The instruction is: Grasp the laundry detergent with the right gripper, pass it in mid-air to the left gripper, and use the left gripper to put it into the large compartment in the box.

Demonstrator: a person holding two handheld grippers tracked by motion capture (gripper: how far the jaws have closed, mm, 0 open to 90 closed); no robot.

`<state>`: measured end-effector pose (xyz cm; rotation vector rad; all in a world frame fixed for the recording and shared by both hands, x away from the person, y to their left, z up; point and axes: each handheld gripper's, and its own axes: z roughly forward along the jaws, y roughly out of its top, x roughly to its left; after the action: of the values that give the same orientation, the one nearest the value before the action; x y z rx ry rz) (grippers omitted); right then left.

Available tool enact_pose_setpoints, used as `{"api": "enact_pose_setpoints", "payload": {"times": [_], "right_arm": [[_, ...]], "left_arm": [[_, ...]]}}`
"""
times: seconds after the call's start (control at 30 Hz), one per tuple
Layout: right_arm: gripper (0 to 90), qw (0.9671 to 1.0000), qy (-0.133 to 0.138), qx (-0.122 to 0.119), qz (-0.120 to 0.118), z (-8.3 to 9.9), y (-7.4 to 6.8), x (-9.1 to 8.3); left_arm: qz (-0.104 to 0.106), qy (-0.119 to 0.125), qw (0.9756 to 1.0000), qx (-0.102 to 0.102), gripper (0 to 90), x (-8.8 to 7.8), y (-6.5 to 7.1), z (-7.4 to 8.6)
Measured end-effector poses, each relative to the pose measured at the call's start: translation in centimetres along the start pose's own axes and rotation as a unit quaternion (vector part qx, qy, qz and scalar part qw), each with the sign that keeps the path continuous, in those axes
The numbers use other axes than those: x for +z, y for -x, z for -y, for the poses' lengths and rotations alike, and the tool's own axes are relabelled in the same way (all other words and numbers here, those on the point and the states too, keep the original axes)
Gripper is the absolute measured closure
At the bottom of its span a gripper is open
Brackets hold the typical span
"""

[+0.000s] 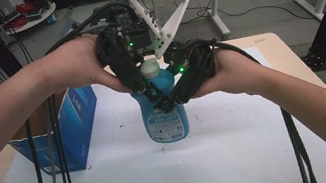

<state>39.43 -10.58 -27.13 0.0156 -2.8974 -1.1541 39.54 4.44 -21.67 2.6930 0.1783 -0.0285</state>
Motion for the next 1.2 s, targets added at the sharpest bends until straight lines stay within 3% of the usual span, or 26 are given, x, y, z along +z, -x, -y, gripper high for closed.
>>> {"api": "enact_pose_setpoints", "payload": {"times": [0.37,0.4,0.63,0.67,0.7,0.9,0.93,0.97,1.13,1.2], "right_arm": [[45.4,0.9999,0.009,-0.011,-0.001,0.0,0.2,0.1],[45.3,1.0000,0.004,-0.001,-0.001,0.1,0.1,0.0],[43.9,0.9999,0.011,-0.003,-0.004,0.2,0.2,0.1],[42.8,0.9997,0.018,-0.014,-0.004,0.2,0.3,0.2],[40.9,0.9999,0.013,0.000,-0.010,0.3,0.2,0.1],[30.0,0.9998,0.015,0.006,-0.014,0.4,0.3,0.3],[26.7,0.9997,0.018,-0.004,-0.014,0.4,0.4,0.4],[22.2,0.9998,0.014,0.005,-0.012,0.5,0.2,0.4],[22.0,0.9997,0.011,0.017,-0.011,0.9,0.6,0.3],[15.8,0.9997,0.008,0.021,-0.004,1.0,0.7,0.1]], "left_arm": [[-0.009,0.004,0.9999,0.008,36.4,-0.1,0.2,0.0],[-0.011,0.003,0.9999,0.010,36.5,-0.1,0.3,0.0],[-0.016,0.002,0.9998,0.010,37.0,-0.2,0.4,0.0],[-0.016,0.000,0.9998,0.012,37.0,-0.1,0.5,-0.1],[-0.017,-0.001,0.9998,0.013,37.0,0.0,0.5,0.0],[-0.014,-0.005,0.9998,0.009,37.0,0.0,0.3,0.2],[-0.014,-0.001,0.9999,0.007,37.0,0.0,0.3,0.2],[-0.013,-0.001,0.9999,0.006,37.0,0.0,0.3,0.2],[-0.010,-0.007,0.9999,0.001,37.0,-0.1,0.2,0.3],[-0.010,-0.011,0.9999,-0.001,37.0,-0.2,0.1,0.4]]}}
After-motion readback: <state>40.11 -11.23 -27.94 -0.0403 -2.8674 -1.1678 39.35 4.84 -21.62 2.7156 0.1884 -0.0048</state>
